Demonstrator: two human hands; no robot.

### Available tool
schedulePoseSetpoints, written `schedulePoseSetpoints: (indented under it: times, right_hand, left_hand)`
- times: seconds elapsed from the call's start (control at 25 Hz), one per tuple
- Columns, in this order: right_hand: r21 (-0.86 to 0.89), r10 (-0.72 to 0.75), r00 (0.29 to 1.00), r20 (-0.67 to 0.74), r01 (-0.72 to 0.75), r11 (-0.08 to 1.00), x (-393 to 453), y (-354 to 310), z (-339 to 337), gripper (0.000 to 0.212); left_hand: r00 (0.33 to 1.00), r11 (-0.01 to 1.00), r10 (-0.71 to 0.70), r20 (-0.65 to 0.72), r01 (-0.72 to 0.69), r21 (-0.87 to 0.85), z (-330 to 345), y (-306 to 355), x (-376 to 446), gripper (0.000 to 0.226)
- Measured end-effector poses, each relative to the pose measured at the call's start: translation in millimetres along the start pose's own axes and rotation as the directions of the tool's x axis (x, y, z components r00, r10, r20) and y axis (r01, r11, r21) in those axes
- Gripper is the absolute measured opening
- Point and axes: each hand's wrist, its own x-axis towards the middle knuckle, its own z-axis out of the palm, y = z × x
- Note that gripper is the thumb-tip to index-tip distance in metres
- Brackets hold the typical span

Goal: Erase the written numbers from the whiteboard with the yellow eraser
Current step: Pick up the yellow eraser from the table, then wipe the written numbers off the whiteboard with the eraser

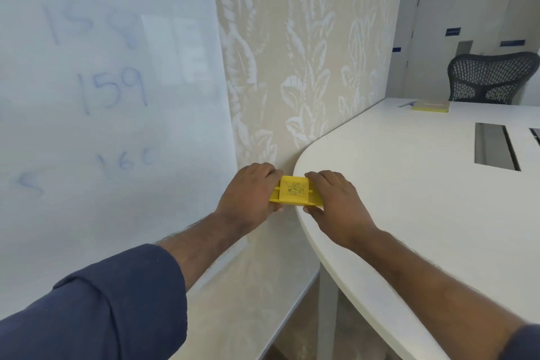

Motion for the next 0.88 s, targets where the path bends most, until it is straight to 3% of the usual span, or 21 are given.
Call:
schedulePoseSetpoints:
  times: [0.44,0.88]
  right_hand:
    - [0.053,-0.218,0.958,-0.187,0.231,0.971,51,-135,-13,0.061]
    - [0.132,-0.404,0.868,-0.288,0.454,0.881,90,-267,-21,0.059]
  left_hand:
    - [0.983,0.972,-0.041,-0.178,0.081,0.222,-119,-49,-69,0.062]
    - [0.968,0.872,-0.103,-0.227,0.198,0.448,-235,-108,-152,0.061]
